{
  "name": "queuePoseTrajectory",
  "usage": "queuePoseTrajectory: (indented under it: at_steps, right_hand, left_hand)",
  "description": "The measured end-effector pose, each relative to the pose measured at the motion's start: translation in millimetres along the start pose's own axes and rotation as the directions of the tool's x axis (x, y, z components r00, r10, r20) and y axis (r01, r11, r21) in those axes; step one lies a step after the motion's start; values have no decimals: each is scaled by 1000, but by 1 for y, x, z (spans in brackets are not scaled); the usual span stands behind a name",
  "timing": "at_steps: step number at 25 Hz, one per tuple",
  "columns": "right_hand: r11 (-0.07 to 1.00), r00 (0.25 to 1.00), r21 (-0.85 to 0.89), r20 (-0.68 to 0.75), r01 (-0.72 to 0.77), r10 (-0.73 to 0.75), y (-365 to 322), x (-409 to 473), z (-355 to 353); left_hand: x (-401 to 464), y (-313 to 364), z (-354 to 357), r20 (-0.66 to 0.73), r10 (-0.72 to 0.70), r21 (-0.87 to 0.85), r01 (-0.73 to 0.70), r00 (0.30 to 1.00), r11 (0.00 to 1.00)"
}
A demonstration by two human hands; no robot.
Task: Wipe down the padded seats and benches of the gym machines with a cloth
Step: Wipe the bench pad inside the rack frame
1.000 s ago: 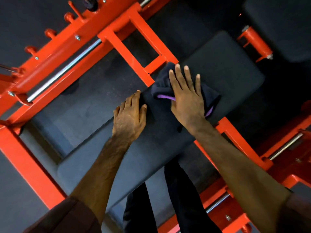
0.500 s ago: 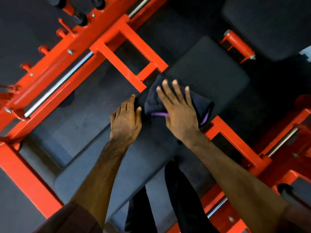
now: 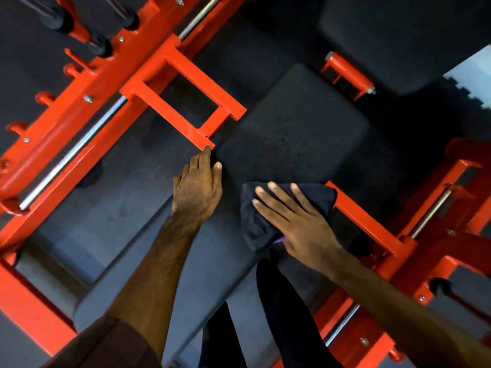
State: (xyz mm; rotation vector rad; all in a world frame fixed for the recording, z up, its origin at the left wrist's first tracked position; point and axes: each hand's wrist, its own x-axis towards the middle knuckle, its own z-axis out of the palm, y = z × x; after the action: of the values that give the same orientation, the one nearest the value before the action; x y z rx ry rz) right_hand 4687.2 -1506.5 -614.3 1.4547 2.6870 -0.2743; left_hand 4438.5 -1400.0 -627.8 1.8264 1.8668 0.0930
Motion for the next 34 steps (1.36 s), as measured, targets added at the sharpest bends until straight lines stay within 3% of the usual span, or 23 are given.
queuePoseTrajectory:
  at_steps: [2, 4, 5, 6, 9, 10, 12, 14, 15, 20, 21, 23, 25, 28, 29, 31, 33, 34]
  right_hand:
    - [990, 989, 8, -46, -141, 141, 13, -3, -3]
    - [924, 923, 82, -69, -373, 379, 1, 29, -5]
    - [900, 902, 123, -65, -417, 427, -9, 42, -5]
    - [909, 912, 132, -64, -394, 405, -18, 44, -1]
    - [992, 992, 36, -19, -122, 123, -12, -10, 6]
    - [993, 993, 25, -21, -113, 113, -1, -27, 3]
    - [962, 962, 52, -41, -269, 272, 15, -25, 0]
    - [865, 868, 129, -52, -484, 494, 11, 11, 0]
    - [842, 847, 159, -52, -516, 529, 4, 25, 0]
    - [937, 947, 193, -83, -291, 311, 3, -33, 7]
    - [920, 928, 185, -76, -346, 365, 11, -31, 6]
    - [798, 812, 240, -59, -553, 581, 14, 5, 3]
    - [735, 758, 288, -47, -614, 651, 4, 35, -1]
    - [906, 910, 194, -105, -376, 400, 5, -4, 6]
    - [924, 927, 177, -105, -338, 359, 16, -19, 3]
    - [880, 880, 174, -103, -443, 463, 35, -10, -1]
    - [738, 750, 239, -55, -631, 659, 34, 31, -6]
    - [728, 745, 246, -35, -640, 666, 29, 44, -7]
  left_hand:
    - [4, 2, 0, -2, 16, 10, -16, 1000, 1000]
    - [3, 2, 3, -24, 18, 34, -18, 1000, 999]
    - [3, 3, 4, -38, 19, 42, -17, 999, 999]
    - [2, 2, 5, -50, 15, 47, -13, 999, 999]
    - [3, 4, 4, -37, 29, 58, -27, 999, 998]
    - [4, 5, 3, -27, 39, 54, -38, 999, 998]
    - [8, 7, 2, -29, 55, 56, -53, 998, 997]
    - [12, 11, 6, -40, 65, 86, -61, 997, 994]
    - [14, 12, 8, -50, 54, 100, -48, 997, 994]
    - [12, 15, 7, -53, 42, 116, -35, 998, 993]
    - [13, 15, 5, -48, 43, 107, -38, 998, 993]
    - [15, 17, 7, -39, 53, 117, -49, 998, 992]
    - [17, 18, 9, -48, 47, 126, -41, 998, 991]
    - [17, 20, 7, -36, 66, 112, -62, 997, 992]
    - [19, 21, 6, -23, 72, 100, -69, 997, 993]
    - [25, 22, 5, -7, 83, 83, -82, 997, 993]
    - [28, 24, 7, -2, 95, 63, -95, 995, 993]
    - [28, 24, 7, -7, 90, 60, -90, 996, 994]
